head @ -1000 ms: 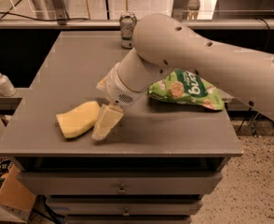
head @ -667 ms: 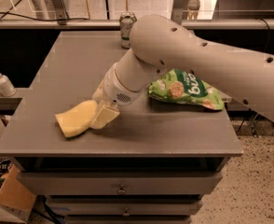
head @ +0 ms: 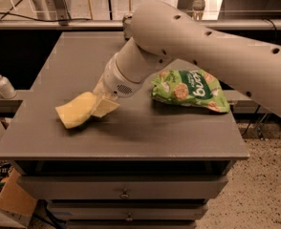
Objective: Pick sponge
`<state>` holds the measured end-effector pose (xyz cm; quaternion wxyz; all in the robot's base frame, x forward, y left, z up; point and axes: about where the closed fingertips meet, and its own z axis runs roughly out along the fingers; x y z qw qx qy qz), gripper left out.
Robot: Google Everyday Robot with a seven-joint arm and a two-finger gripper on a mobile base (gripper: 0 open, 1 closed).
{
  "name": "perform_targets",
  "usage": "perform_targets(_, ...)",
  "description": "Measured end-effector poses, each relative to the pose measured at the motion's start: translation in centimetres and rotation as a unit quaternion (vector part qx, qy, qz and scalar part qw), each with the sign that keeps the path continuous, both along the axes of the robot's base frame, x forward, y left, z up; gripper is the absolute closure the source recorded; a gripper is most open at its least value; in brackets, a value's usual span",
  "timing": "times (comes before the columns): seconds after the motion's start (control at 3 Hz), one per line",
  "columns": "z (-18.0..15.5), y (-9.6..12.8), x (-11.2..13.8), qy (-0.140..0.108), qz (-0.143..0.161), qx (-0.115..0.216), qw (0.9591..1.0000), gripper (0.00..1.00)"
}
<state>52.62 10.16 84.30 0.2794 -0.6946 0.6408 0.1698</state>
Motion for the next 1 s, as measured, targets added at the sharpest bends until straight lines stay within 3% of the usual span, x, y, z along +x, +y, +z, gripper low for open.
perform_targets(0.33, 1.4, 0.9, 0.6, -0.003, -0.004, 0.004, 1.0, 1.0)
perform_targets(1.0, 6.2, 3.7, 2.0, 0.007, -0.013, 0.054, 0.9984, 1.0)
